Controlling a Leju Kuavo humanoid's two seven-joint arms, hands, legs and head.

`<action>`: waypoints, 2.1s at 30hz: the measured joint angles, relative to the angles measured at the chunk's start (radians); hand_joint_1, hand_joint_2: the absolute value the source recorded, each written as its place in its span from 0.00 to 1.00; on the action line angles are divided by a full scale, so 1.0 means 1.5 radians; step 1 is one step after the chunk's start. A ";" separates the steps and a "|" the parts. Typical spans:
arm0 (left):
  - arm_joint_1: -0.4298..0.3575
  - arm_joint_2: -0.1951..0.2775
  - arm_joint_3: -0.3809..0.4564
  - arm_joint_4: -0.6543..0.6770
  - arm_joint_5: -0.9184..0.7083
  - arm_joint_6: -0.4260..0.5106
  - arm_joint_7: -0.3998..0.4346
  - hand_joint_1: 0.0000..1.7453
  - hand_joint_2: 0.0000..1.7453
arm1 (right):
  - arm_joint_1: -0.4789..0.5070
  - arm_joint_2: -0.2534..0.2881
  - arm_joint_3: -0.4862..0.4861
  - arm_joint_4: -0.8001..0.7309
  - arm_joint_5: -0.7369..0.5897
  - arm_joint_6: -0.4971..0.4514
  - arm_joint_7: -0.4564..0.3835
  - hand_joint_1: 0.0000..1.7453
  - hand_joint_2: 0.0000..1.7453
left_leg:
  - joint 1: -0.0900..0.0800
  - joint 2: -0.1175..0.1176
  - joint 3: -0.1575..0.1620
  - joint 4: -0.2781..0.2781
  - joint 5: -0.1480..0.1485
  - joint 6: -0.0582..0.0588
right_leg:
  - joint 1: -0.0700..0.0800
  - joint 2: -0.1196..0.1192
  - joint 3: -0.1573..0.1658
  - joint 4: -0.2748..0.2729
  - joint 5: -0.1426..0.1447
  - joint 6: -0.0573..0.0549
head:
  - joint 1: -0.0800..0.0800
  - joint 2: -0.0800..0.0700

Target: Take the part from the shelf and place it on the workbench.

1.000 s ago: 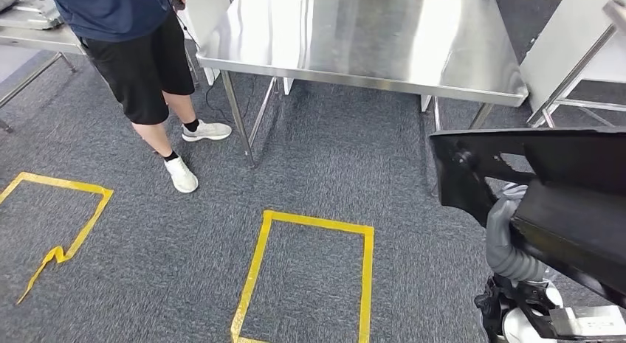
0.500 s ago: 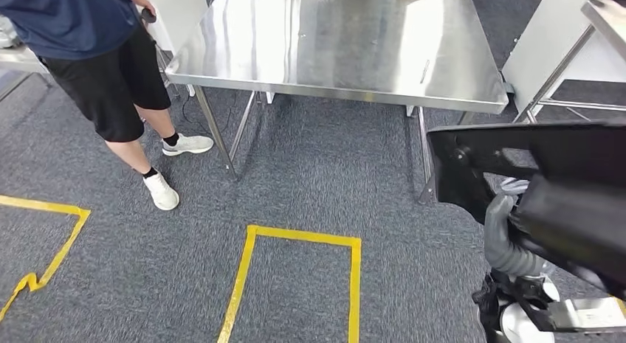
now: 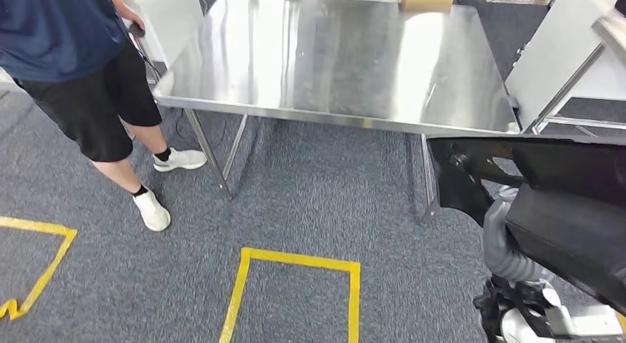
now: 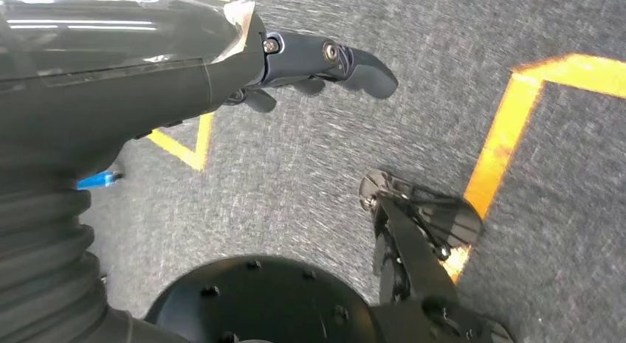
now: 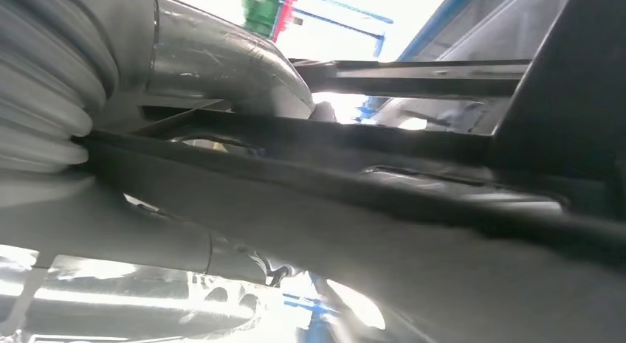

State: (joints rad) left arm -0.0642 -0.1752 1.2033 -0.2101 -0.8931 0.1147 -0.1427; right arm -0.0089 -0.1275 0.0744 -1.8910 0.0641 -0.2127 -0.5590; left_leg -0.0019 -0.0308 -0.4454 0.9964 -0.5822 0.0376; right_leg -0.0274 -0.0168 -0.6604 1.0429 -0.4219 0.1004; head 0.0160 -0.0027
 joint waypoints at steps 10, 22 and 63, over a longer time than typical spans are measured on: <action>-0.004 0.000 0.000 0.000 -0.001 0.002 -0.001 0.00 1.00 | -0.003 0.001 0.000 -0.001 -0.007 0.001 -0.003 1.00 1.00 | 0.006 0.017 -0.188 0.187 -0.053 -0.023 | -0.003 0.011 0.103 -0.018 -0.066 -0.059 | -0.007 0.000; -0.005 -0.001 -0.001 0.001 -0.008 0.012 -0.002 0.00 1.00 | -0.006 -0.006 0.001 0.015 -0.017 0.002 -0.015 1.00 1.00 | -0.001 0.013 -0.116 0.016 0.104 0.023 | 0.006 0.016 0.070 0.135 -0.120 -0.029 | -0.007 0.000; -0.009 -0.008 0.002 0.004 -0.002 0.017 -0.011 0.00 1.00 | -0.031 0.000 0.040 0.034 0.008 0.054 0.015 1.00 1.00 | -0.006 0.007 -0.037 0.024 0.028 0.004 | 0.024 0.013 0.016 -0.015 0.004 -0.054 | -0.007 0.000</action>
State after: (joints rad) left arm -0.0783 -0.1875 1.2068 -0.2035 -0.8958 0.1402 -0.1592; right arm -0.0551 -0.1269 0.1339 -1.8400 0.0764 -0.1316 -0.5367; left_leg -0.0104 -0.0209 -0.5009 1.0324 -0.5408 0.0435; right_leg 0.0088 0.0027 -0.6364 1.0205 -0.4159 0.0198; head 0.0050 -0.0027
